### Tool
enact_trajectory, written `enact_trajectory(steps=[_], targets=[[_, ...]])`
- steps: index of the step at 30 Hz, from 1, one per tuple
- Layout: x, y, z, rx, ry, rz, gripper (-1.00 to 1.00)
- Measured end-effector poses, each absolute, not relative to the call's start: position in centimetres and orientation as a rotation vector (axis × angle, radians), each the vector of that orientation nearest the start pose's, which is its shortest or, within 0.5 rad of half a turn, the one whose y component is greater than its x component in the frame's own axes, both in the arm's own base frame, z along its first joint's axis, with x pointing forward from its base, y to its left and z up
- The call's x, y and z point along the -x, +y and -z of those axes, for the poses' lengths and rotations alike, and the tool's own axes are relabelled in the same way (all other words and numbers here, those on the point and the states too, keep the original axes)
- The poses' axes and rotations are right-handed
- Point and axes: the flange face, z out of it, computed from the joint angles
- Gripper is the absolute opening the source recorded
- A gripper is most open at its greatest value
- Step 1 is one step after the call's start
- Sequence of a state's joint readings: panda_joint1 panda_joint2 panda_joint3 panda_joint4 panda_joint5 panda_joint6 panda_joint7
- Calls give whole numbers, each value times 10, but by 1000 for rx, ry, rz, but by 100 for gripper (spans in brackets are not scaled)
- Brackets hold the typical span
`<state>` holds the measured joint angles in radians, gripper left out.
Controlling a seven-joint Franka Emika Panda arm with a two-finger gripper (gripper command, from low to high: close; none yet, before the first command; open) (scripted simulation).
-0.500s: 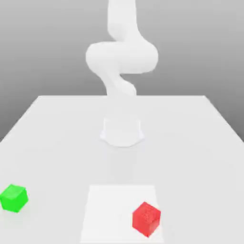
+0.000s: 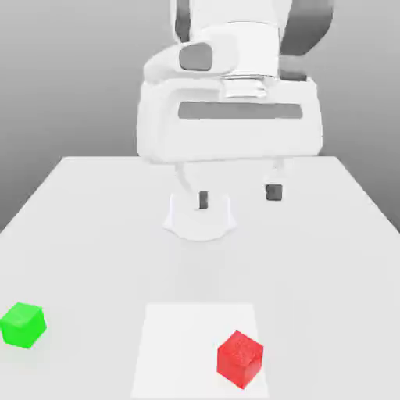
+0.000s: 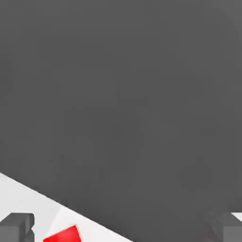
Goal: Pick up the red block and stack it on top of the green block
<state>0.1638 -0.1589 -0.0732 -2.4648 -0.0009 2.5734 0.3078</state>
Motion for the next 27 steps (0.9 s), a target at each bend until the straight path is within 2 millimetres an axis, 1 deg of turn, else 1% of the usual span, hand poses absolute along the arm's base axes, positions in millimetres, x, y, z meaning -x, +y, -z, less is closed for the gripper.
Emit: enact_trajectory(steps=[4,8,13,14,19,20,21,23,26,27], targets=[[-477,56,-302,3101,126,223,0],[-458,60,-226,3136,-71,43,0],[-454,61,-160,3140,-115,1,0],[-453,61,-150,3140,-115,1,-100],[-453,61,-150,3140,-115,-2,-100],[-452,61,-145,3140,-116,-2,-100],[-453,61,-149,3140,-116,-2,-100],[-453,61,-167,3140,-116,-2,-100],[-453,60,-201,3139,-114,-2,-100],[-455,43,-207,3142,-73,-3,-100]])
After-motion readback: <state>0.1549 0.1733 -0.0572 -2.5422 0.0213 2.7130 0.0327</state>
